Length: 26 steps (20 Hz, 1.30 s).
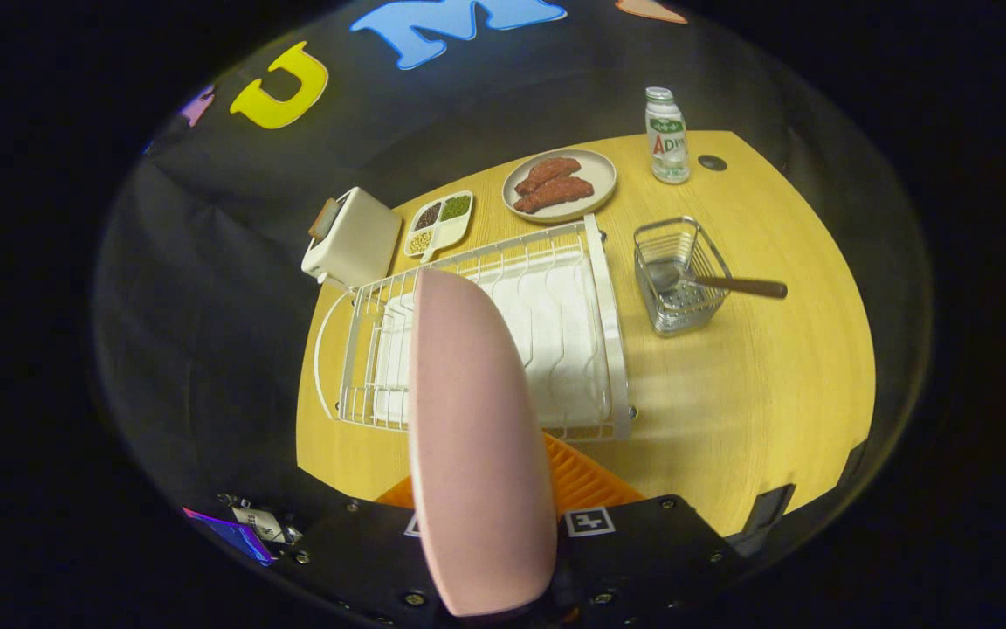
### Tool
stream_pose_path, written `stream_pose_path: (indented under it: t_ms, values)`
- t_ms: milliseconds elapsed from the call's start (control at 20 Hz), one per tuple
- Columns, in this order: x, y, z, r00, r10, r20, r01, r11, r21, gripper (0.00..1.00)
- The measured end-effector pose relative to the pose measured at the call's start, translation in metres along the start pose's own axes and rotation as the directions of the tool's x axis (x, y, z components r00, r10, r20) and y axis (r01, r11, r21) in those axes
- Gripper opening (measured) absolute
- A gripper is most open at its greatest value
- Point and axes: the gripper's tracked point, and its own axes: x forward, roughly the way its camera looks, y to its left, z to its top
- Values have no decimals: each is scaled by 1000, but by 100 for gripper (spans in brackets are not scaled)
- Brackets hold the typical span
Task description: Take the plate from the dish rack, then take the spoon from the basket and place it into the plate.
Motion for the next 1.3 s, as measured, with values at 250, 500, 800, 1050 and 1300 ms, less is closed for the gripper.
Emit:
stream_pose_path:
  t_ms: [250,500,800,1050,1300]
  values:
    - [16,-13,-57,998,52,-33,-49,996,81,35]
    - [29,-25,-82,997,66,-30,-63,993,97,35]
    - [63,-30,-122,993,79,-84,-69,991,117,35]
    - [80,-34,-137,994,85,-67,-75,987,140,35]
    - [83,-41,-128,996,88,-21,-81,974,212,36]
